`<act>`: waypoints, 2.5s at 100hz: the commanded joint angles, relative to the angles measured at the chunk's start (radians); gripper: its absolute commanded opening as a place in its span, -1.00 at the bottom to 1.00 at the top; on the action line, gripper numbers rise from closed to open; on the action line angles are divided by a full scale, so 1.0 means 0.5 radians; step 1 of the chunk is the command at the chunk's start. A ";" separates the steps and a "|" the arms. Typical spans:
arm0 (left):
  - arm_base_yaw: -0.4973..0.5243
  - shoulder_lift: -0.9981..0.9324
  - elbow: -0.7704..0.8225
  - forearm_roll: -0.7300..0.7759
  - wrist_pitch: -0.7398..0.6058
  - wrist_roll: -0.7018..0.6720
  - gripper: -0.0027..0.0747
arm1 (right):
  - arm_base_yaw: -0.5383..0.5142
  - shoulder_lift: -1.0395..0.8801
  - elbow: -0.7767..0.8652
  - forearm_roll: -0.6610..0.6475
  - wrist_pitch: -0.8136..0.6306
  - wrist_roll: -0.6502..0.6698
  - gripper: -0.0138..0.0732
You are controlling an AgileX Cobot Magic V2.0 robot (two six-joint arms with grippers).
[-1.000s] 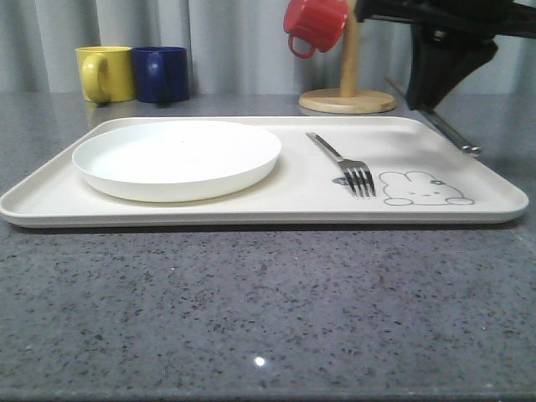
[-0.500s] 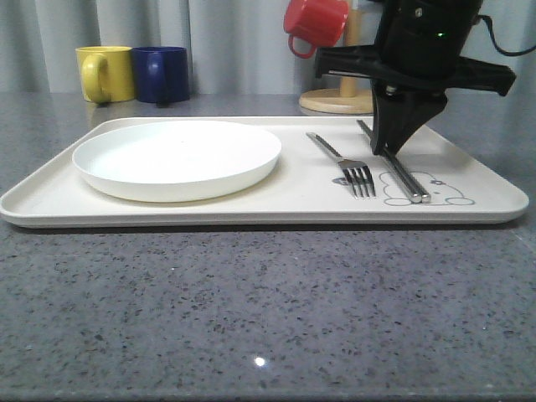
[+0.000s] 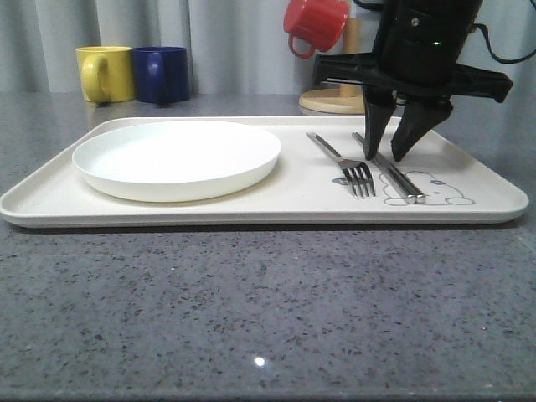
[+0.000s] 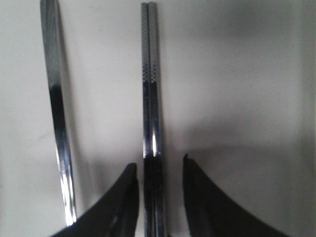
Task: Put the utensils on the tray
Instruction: 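Open the right gripper and raise it off the chopsticks, then grasp the silver spoon with the right gripper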
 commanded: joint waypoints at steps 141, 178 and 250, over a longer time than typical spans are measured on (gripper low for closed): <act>-0.004 0.015 -0.057 -0.011 -0.155 -0.006 -0.98 | -1.182 -0.189 -0.083 0.157 0.272 -1.044 0.15; -0.004 0.015 -0.057 -0.011 -0.155 -0.006 -0.98 | -1.182 -0.084 -0.083 0.157 0.268 -1.046 0.15; -0.004 0.015 -0.057 -0.011 -0.155 -0.006 -0.98 | -1.182 -0.036 -0.083 0.157 0.285 -1.046 -0.40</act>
